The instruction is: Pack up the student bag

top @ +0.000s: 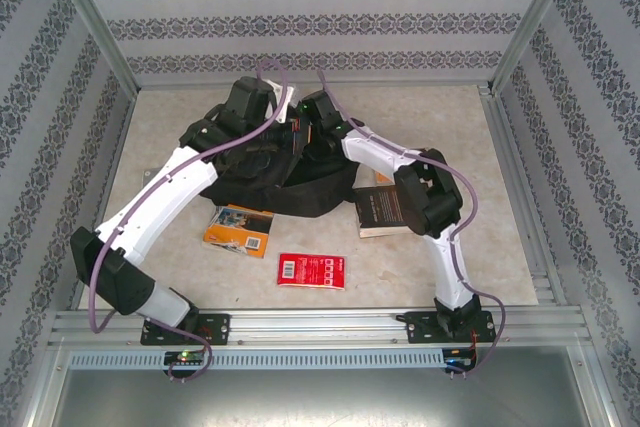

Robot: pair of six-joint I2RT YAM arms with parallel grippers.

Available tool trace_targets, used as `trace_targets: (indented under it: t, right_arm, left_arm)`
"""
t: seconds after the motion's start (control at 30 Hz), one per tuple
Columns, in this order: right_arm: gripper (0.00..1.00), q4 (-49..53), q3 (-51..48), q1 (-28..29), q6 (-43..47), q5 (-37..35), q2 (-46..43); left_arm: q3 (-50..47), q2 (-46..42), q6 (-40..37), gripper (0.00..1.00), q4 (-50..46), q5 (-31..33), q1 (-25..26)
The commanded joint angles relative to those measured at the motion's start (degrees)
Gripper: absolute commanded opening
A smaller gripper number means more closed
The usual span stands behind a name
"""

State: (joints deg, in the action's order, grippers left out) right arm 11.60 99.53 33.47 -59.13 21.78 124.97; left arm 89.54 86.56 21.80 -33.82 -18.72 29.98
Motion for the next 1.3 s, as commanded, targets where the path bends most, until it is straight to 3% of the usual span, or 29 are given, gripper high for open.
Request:
trace_targets:
  t: [0.0, 0.4, 0.57, 0.73, 0.83, 1.27]
  right_arm:
    - [0.80, 5.84, -2.11, -0.24, 8.50, -3.76, -7.80]
    - [0.82, 11.65, -11.54, -1.76, 22.71, -7.70, -21.13]
    - [0.84, 11.93, -14.18, -4.69, 20.65, -1.56, -22.41]
    - [0.97, 7.04, -19.50, -4.78, 23.31, -1.43, -27.84]
    - [0.98, 5.80, -21.26, -4.47, 24.75, -2.05, -31.42]
    - [0.98, 12.95, -32.99, 1.15, 33.56, -17.19, -53.05]
  left_arm:
    - [3.82, 1.23, 1.22, 0.00, 3.45, -0.18, -1.10]
    - [7.81, 6.30, 2.88, 0.00, 2.99, -0.80, -2.96]
    - [8.11, 7.14, 3.07, 0.00, 2.47, -0.99, -3.35]
    - [7.78, 6.97, 2.81, 0.00, 2.11, -1.18, -3.69]
    - [7.15, 6.62, 2.80, 0.00, 2.55, -1.24, -4.02]
    - [7.46, 7.87, 5.67, 0.00, 2.78, -4.34, -7.68]
